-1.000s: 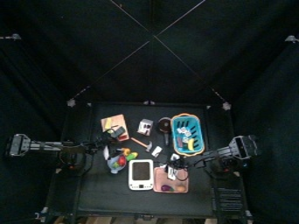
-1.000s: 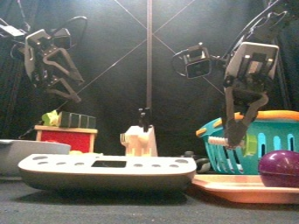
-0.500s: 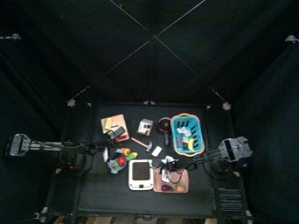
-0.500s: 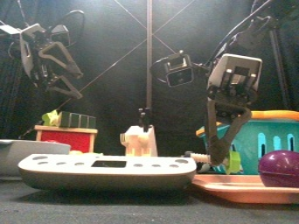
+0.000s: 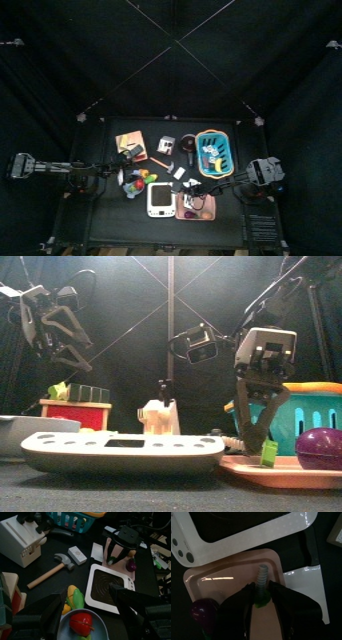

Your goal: Pick up and place green screw in plate

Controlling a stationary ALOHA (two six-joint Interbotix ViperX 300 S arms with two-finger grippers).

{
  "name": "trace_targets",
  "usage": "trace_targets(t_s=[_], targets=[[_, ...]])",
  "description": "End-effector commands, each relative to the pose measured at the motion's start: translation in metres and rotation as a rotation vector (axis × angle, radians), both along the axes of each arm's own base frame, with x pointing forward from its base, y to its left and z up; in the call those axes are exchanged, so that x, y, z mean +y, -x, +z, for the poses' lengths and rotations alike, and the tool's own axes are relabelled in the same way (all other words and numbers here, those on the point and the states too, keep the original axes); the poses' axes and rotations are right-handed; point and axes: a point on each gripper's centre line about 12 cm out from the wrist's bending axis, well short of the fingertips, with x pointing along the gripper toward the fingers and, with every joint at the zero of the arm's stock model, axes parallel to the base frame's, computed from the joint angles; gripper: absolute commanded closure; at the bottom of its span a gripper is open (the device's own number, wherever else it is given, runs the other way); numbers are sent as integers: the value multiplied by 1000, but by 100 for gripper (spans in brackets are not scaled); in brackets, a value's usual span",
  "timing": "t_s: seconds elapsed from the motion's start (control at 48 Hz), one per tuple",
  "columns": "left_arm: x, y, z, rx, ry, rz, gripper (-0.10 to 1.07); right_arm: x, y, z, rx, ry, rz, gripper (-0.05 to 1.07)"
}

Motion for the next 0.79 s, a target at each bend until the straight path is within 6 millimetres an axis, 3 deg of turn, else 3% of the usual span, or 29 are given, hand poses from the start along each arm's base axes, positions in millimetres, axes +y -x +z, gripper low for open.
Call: trace_targets(t_s=[0.0, 0.333, 0.771], targets=[[-1, -2, 4, -13, 0, -7, -1, 1, -8, 15, -36, -9, -5, 31], [-1, -2, 3, -10, 0, -7, -1, 11, -3, 35, -4, 6, 25, 20], [-1, 1, -3, 7, 1, -7, -1, 13, 0, 52, -41, 2, 34, 19]])
